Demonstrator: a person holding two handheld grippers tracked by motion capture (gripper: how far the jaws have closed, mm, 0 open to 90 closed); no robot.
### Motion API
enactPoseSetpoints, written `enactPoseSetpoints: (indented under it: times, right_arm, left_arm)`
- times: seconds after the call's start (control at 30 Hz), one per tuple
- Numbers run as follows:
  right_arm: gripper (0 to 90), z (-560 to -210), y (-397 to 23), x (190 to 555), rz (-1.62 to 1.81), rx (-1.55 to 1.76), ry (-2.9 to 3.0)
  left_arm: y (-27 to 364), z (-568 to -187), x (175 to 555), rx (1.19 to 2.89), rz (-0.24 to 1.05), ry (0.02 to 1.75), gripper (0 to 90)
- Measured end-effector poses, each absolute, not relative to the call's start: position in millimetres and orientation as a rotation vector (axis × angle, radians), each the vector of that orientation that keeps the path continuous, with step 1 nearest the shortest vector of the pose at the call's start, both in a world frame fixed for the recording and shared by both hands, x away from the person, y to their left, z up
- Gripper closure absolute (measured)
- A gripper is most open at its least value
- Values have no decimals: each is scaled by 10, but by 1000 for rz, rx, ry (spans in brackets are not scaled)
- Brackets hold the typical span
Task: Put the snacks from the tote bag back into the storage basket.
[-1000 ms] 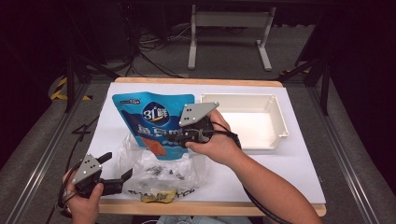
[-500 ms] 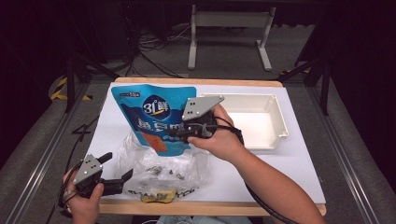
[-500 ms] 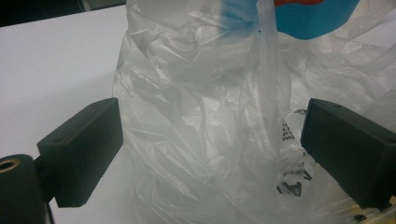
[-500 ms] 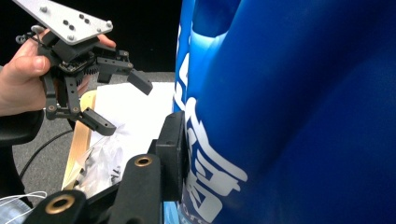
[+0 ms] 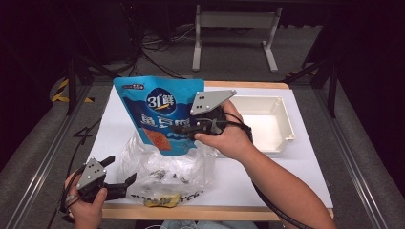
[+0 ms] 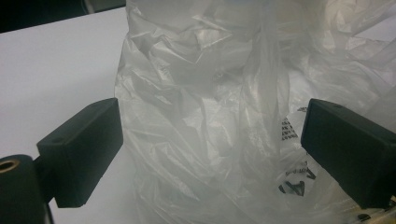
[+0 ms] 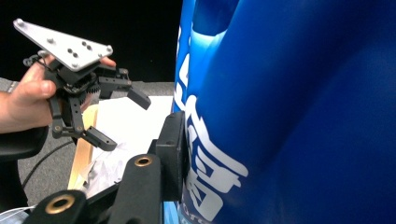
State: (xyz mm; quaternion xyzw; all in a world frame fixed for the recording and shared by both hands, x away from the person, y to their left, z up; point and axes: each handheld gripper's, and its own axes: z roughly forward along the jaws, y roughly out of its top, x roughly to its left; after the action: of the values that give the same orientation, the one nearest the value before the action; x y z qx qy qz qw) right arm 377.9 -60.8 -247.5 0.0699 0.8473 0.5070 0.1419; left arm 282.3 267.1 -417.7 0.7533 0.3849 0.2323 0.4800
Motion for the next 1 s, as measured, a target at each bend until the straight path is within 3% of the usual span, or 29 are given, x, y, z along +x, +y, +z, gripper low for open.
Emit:
enactPoseSetpoints:
  times: [0.5,1.0]
  right_arm:
    - [602,-2271,-774,3851,1525,202,2387]
    - [602,-2183,-1200,3996,1460,291,2329]
  left_arm:
    - [2671,-4183,2828,1833,557,940,66]
    - [2666,-4182,2825,1828,555,942,65]
